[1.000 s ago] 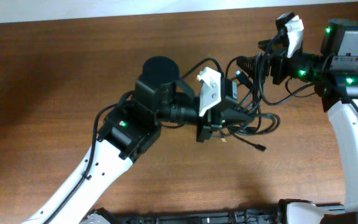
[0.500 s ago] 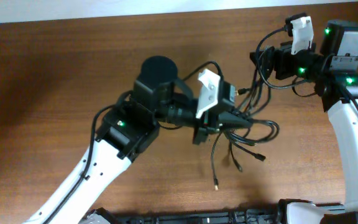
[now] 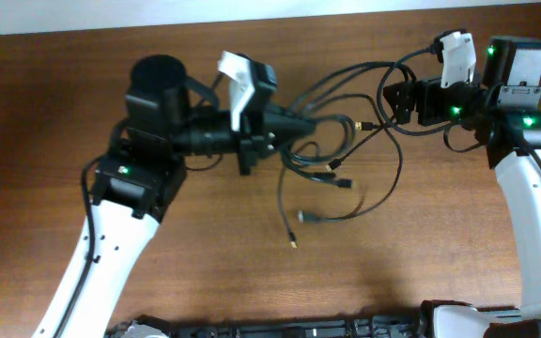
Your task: Untangle cables
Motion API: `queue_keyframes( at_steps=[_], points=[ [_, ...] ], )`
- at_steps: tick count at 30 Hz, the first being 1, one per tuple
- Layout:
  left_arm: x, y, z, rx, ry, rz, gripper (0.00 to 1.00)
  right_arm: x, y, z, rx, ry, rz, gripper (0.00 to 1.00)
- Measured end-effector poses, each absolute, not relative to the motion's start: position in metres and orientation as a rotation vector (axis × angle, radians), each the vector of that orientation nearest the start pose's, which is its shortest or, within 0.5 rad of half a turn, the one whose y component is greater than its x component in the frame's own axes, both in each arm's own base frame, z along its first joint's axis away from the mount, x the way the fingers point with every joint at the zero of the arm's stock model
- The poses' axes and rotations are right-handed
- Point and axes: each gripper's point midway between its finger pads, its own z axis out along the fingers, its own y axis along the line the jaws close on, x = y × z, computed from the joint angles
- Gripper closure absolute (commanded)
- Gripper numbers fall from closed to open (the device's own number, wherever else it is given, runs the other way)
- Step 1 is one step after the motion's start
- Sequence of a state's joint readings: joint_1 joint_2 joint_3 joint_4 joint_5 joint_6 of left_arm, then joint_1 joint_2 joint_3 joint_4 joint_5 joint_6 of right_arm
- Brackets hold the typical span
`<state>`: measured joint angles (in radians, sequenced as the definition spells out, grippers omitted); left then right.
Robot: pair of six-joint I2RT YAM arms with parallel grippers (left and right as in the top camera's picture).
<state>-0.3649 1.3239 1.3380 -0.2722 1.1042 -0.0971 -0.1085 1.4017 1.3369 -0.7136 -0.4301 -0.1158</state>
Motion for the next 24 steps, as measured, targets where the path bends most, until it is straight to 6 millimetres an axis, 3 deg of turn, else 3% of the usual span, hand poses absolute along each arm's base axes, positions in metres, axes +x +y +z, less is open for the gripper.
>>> queue_keyframes(
  at_steps=[8,14,19,24],
  points=[
    [0.310,-0.219,0.392,0.818,1.676,-1.243,1.00,0.385,0.031,0.249,-0.216,2.325,0.409,0.01],
    [0.341,-0.185,0.388,0.597,1.772,-1.172,1.00,0.374,0.053,0.252,-0.361,2.296,0.540,0.01],
    [0.347,-0.178,0.384,0.505,1.825,-1.166,1.00,0.358,0.088,0.272,-0.534,2.158,0.791,0.02],
    [0.345,-0.180,0.377,0.480,1.864,-1.184,1.00,0.337,0.121,0.312,-0.696,1.909,1.091,0.01]
  ],
)
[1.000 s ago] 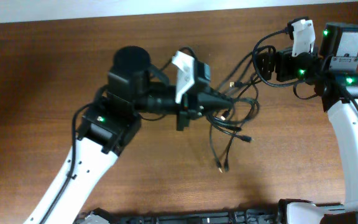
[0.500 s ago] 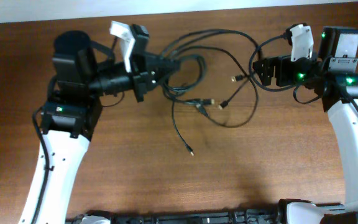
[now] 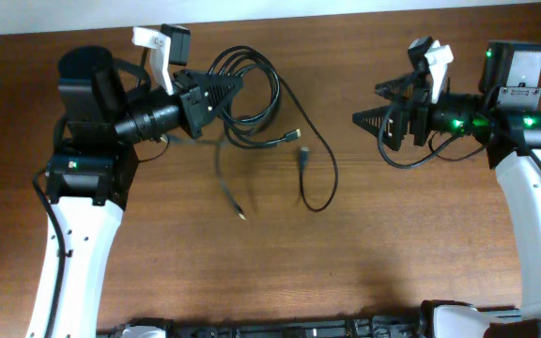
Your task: Untangle cables
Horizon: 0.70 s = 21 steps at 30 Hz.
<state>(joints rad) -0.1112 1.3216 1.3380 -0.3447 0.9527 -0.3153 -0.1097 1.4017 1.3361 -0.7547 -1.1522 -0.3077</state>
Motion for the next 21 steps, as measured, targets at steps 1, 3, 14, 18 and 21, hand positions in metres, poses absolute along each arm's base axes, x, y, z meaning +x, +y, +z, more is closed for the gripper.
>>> queue_keyframes(
  at_steps=[1,3,14,18,21],
  points=[
    [0.344,-0.181,0.377,0.485,1.864,-1.188,1.00,0.334,0.124,0.319,-0.718,1.869,1.131,0.02],
    [0.339,-0.191,0.377,0.514,1.862,-1.207,1.00,0.321,0.133,0.335,-0.772,1.764,1.246,0.01],
    [0.304,-0.247,0.390,0.722,1.766,-1.299,1.00,0.292,0.155,0.358,-0.857,1.627,1.481,0.00],
    [0.294,-0.259,0.394,0.771,1.736,-1.317,1.00,0.281,0.174,0.360,-0.935,1.593,1.517,0.04],
    [0.291,-0.263,0.394,0.787,1.730,-1.321,1.00,0.276,0.184,0.361,-0.974,1.573,1.533,0.14]
  ],
)
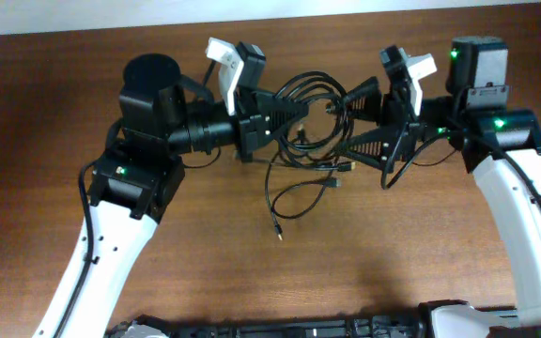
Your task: Untangle cables
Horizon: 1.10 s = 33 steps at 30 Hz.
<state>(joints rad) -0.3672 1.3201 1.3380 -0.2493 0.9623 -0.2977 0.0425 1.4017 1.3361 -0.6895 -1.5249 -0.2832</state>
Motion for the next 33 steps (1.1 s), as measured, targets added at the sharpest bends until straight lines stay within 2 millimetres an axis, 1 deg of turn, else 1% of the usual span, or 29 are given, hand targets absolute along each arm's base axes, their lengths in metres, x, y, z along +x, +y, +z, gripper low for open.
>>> queue_keyframes(
  at_steps=[2,4,6,7,8,9,12,13,15,16,24,27,30,33],
  points=[
    [0.290,-0.265,0.394,0.792,1.729,-1.321,1.00,0.274,0.187,0.362,-0.988,1.566,1.539,0.23],
    [0.288,-0.267,0.394,0.799,1.727,-1.326,1.00,0.272,0.189,0.362,-0.998,1.561,1.544,0.38],
    [0.285,-0.270,0.394,0.816,1.721,-1.331,1.00,0.270,0.192,0.362,-1.005,1.561,1.560,0.61],
    [0.283,-0.272,0.394,0.826,1.716,-1.330,1.00,0.269,0.194,0.363,-1.016,1.551,1.559,0.77],
    [0.281,-0.274,0.394,0.837,1.712,-1.330,1.00,0.267,0.196,0.363,-1.023,1.548,1.564,0.89],
    [0.279,-0.276,0.394,0.847,1.709,-1.331,1.00,0.266,0.197,0.362,-1.027,1.548,1.569,0.96],
    [0.277,-0.278,0.393,0.864,1.702,-1.332,1.00,0.265,0.199,0.361,-1.021,1.560,1.583,0.96],
    [0.277,-0.279,0.393,0.865,1.702,-1.330,0.91,0.265,0.199,0.361,-1.022,1.560,1.582,0.96],
    [0.280,-0.279,0.391,0.863,1.704,-1.316,0.87,0.266,0.199,0.361,-1.021,1.563,1.579,0.96],
    [0.283,-0.279,0.389,0.850,1.712,-1.303,0.82,0.266,0.199,0.360,-1.020,1.565,1.576,0.96],
    [0.305,-0.272,0.383,0.754,1.755,-1.205,0.82,0.274,0.199,0.353,-0.991,1.627,1.524,0.96],
    [0.317,-0.262,0.383,0.692,1.775,-1.169,0.81,0.278,0.198,0.350,-0.975,1.657,1.501,0.96],
    [0.328,-0.250,0.382,0.636,1.791,-1.143,0.84,0.286,0.197,0.343,-0.934,1.722,1.459,0.96],
    [0.332,-0.244,0.382,0.610,1.800,-1.133,0.88,0.296,0.196,0.337,-0.876,1.791,1.417,0.96]
  ],
)
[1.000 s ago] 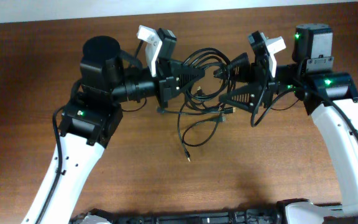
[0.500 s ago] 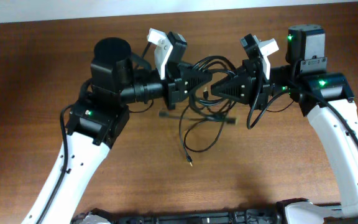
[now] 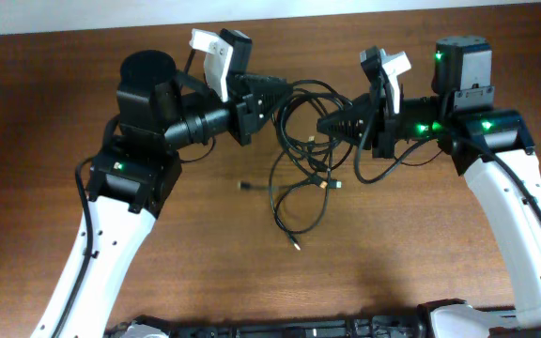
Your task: Untangle cables
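A tangle of thin black cables [image 3: 299, 141] hangs between my two grippers over the middle of the brown table [image 3: 421, 272]. My left gripper [image 3: 272, 97] points right and is shut on the upper loops of the tangle. Facing it from the right, my right gripper [image 3: 325, 124] has its fingers closed on a strand. Loose loops trail down onto the table, one ending in a small gold plug [image 3: 295, 247]. A second plug [image 3: 244, 186] lies to the left of the loops.
A pale wall strip runs along the table's far edge [image 3: 280, 11]. The two white arms come in from the lower left [image 3: 101, 263] and lower right [image 3: 524, 253]. A black loop [image 3: 383, 174] hangs under the right wrist.
My right gripper was wide open at the right side of the bundle; now it is shut on a strand. The left gripper sits slightly higher, and the hanging loops have spread lower on the table.
First the left gripper held the bundle at centre while the right was at the far right with strands stretched between. Then the left had the bundle at far left, the right open and apart. Both then met at centre, and now both grip the tangle.
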Motion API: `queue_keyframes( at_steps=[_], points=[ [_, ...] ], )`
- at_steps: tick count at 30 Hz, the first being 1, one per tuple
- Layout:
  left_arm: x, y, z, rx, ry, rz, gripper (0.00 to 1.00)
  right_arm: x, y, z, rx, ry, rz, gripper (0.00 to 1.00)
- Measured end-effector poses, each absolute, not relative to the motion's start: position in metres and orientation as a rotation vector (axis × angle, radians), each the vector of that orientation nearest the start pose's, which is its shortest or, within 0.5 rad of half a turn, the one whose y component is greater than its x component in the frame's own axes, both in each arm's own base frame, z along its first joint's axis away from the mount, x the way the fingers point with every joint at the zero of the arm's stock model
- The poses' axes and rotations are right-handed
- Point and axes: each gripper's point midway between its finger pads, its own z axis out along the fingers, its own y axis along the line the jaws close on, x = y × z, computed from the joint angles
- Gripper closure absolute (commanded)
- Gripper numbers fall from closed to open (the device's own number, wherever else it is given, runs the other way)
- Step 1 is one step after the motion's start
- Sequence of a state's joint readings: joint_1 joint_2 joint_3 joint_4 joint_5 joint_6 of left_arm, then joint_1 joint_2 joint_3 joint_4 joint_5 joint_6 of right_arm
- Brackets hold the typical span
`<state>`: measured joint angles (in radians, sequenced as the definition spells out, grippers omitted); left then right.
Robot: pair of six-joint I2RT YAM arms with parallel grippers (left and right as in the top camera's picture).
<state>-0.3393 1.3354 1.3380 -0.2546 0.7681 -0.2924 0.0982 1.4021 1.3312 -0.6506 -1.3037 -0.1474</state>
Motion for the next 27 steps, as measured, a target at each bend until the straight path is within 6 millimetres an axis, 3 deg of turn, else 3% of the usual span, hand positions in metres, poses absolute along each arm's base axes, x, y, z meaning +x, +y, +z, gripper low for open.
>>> queue_keyframes(
  at_steps=[8,12,16,21,24,27],
  points=[
    [0.333,-0.240,0.367,0.565,1.883,-1.122,0.83,0.326,0.188,0.327,-0.652,1.961,1.319,0.96],
    [0.334,-0.236,0.355,0.524,1.948,-1.106,0.70,0.348,0.178,0.319,-0.402,2.088,1.265,0.96],
    [0.333,-0.234,0.349,0.505,1.985,-1.100,0.63,0.368,0.162,0.307,-0.073,2.201,1.209,0.96],
    [0.331,-0.233,0.344,0.498,2.009,-1.103,0.58,0.378,0.140,0.283,0.264,2.309,1.099,0.96],
    [0.331,-0.233,0.343,0.510,2.007,-1.095,0.50,0.376,0.131,0.272,0.360,2.352,1.044,0.96],
    [0.331,-0.233,0.343,0.519,2.005,-1.088,0.38,0.378,0.128,0.274,0.388,2.348,1.021,0.96]
  ],
)
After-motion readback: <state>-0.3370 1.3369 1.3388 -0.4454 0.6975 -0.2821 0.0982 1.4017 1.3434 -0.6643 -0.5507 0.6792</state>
